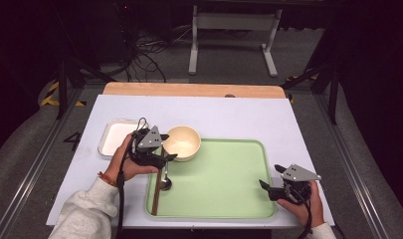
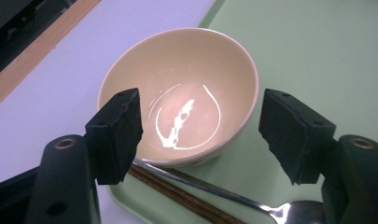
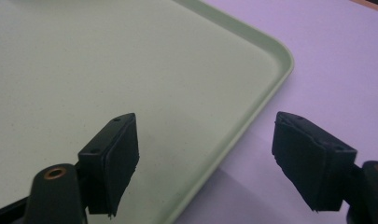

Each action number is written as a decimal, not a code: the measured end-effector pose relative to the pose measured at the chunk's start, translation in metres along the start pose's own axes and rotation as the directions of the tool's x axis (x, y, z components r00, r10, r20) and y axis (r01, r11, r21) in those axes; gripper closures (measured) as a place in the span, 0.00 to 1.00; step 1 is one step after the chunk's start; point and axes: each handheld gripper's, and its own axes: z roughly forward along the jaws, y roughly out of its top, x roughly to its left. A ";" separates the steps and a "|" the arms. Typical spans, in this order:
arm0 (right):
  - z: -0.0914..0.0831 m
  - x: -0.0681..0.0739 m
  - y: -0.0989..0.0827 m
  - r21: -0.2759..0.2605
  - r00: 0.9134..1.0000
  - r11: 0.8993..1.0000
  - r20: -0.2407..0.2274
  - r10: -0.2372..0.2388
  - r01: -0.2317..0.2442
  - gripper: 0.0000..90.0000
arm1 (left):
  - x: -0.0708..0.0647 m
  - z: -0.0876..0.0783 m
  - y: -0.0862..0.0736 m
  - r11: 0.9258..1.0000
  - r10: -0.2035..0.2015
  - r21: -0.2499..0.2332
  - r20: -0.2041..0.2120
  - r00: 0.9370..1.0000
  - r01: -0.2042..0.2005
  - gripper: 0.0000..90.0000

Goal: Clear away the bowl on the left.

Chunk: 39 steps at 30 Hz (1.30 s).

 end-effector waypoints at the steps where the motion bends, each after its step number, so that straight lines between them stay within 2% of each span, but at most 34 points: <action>1: 0.000 0.000 0.000 -0.001 1.000 1.000 0.000 0.000 0.000 0.26 | 0.000 -0.001 0.000 1.000 0.000 0.000 -0.004 1.000 0.000 0.32; 3: 0.000 0.000 0.000 -0.001 1.000 1.000 -0.001 -0.002 0.002 0.25 | 0.001 -0.005 -0.001 1.000 -0.008 -0.013 -0.010 1.000 0.008 0.31; 5: 0.000 0.001 0.000 -0.001 1.000 1.000 -0.001 -0.005 0.005 0.25 | 0.001 -0.009 -0.003 1.000 -0.010 -0.014 -0.038 0.999 0.010 0.32; 14: 0.000 0.001 0.001 -0.004 1.000 1.000 0.007 -0.004 0.004 0.19 | 0.005 -0.025 -0.011 0.999 -0.026 -0.022 -0.071 0.997 0.024 0.30; 19: 0.000 0.001 0.001 -0.006 1.000 1.000 0.008 -0.003 0.003 0.14 | 0.008 -0.033 -0.019 0.999 -0.047 -0.021 -0.095 0.994 0.045 0.28; 25: -0.002 0.004 0.003 -0.042 1.000 0.999 0.021 -0.014 0.015 0.09 | 0.011 -0.041 -0.028 0.997 -0.077 -0.021 -0.119 0.990 0.075 0.26; 28: -0.001 0.004 0.002 -0.036 1.000 0.999 0.020 -0.013 0.014 0.07 | 0.013 -0.045 -0.031 0.996 -0.087 -0.017 -0.131 0.988 0.085 0.25; 33: -0.002 0.003 0.002 -0.045 1.000 0.999 0.024 -0.006 0.007 0.06 | 0.018 -0.053 -0.042 0.991 -0.134 -0.013 -0.175 0.975 0.134 0.20; 35: -0.002 0.004 0.002 -0.043 1.000 0.999 0.029 -0.006 0.007 0.07 | 0.022 -0.057 -0.050 0.986 -0.167 -0.015 -0.193 0.967 0.167 0.18; 37: -0.001 0.004 0.002 -0.040 1.000 0.999 0.027 -0.011 0.012 0.07 | 0.027 -0.060 -0.058 0.978 -0.206 -0.023 -0.194 0.959 0.206 0.17; 39: -0.001 0.005 0.003 -0.035 0.999 0.999 0.027 -0.021 0.022 0.08 | 0.031 -0.063 -0.067 0.973 -0.226 -0.007 -0.221 0.949 0.231 0.17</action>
